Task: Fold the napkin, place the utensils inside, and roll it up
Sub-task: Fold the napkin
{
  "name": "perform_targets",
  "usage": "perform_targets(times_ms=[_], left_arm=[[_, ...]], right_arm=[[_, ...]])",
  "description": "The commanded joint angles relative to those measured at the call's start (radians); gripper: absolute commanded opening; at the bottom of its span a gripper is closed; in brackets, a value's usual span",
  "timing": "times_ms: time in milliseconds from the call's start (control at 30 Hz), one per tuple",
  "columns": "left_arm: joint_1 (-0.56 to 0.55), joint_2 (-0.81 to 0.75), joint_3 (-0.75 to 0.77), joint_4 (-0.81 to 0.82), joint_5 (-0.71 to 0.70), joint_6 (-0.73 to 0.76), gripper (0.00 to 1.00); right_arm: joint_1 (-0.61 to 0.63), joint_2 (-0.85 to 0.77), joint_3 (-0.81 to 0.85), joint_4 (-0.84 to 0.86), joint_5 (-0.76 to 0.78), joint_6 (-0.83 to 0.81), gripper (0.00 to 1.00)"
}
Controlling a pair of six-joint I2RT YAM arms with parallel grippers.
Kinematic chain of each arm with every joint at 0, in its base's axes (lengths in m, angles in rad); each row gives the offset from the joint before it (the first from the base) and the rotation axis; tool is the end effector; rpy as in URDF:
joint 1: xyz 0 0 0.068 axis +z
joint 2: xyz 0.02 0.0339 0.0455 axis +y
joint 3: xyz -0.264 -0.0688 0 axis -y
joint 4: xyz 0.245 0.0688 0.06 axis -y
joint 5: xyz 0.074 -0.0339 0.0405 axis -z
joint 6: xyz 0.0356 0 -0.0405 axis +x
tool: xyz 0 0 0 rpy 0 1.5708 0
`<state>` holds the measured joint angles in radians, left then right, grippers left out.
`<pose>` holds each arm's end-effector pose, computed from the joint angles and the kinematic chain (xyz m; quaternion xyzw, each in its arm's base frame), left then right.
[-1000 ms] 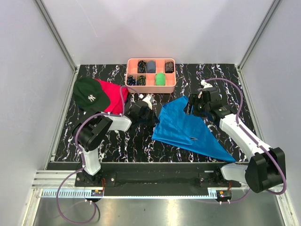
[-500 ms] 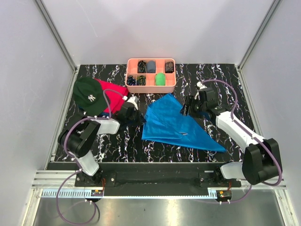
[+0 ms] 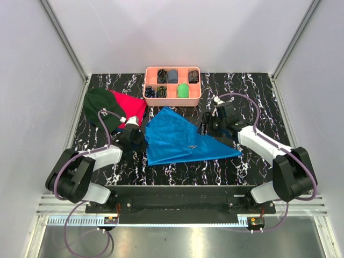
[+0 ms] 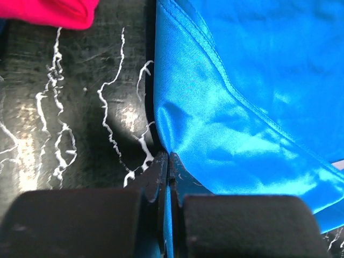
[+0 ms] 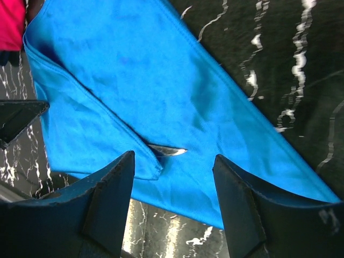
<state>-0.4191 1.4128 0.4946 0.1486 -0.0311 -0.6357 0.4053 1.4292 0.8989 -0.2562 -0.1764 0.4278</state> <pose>0.2321 -0.1022 0.1397 -0.1055 0.9147 -0.1839 0.3441 0.2746 0.1246 0.2255 -0.0233 0.9208 0.2285 0.3152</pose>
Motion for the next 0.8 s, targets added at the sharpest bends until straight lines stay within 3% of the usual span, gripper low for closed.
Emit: perform_targets(times_ms=[0, 33, 67, 133, 167, 200, 400, 500, 633, 767], left_arm=[[0.002, -0.035, 0.004, -0.033, -0.035, 0.025, 0.12], [0.002, -0.037, 0.018, -0.047, -0.011, 0.025, 0.2], [0.002, -0.041, 0.027, -0.058, 0.002, 0.03, 0.44], [0.0, -0.072, 0.062, -0.113, 0.023, 0.036, 0.7], [0.0, -0.09, 0.076, -0.139, 0.023, 0.04, 0.9], [0.0, -0.109, 0.091, -0.171, 0.014, 0.047, 0.99], [0.002, -0.337, 0.252, -0.455, -0.024, 0.105, 0.99], [0.006, -0.405, 0.349, -0.53, 0.025, 0.123, 0.99], [0.008, -0.423, 0.495, -0.65, 0.034, 0.278, 0.99], [0.011, -0.417, 0.515, -0.673, -0.131, 0.373, 0.99]], right_arm=[[0.03, -0.019, -0.023, 0.046, 0.041, 0.055, 0.68], [0.03, -0.033, -0.037, 0.044, 0.081, 0.069, 0.69], [0.027, -0.045, -0.06, 0.034, 0.095, 0.078, 0.7], [0.004, -0.098, -0.103, 0.017, 0.132, 0.107, 0.71], [-0.009, -0.117, -0.116, -0.007, 0.141, 0.115, 0.72], [-0.049, -0.156, -0.13, -0.024, 0.15, 0.13, 0.75], [-0.178, -0.308, -0.206, -0.199, 0.241, 0.198, 0.85], [-0.229, -0.331, -0.225, -0.287, 0.285, 0.233, 0.81], [-0.348, -0.337, -0.25, -0.345, 0.255, 0.244, 0.76], [-0.431, -0.325, -0.262, -0.342, 0.206, 0.267, 0.74]])
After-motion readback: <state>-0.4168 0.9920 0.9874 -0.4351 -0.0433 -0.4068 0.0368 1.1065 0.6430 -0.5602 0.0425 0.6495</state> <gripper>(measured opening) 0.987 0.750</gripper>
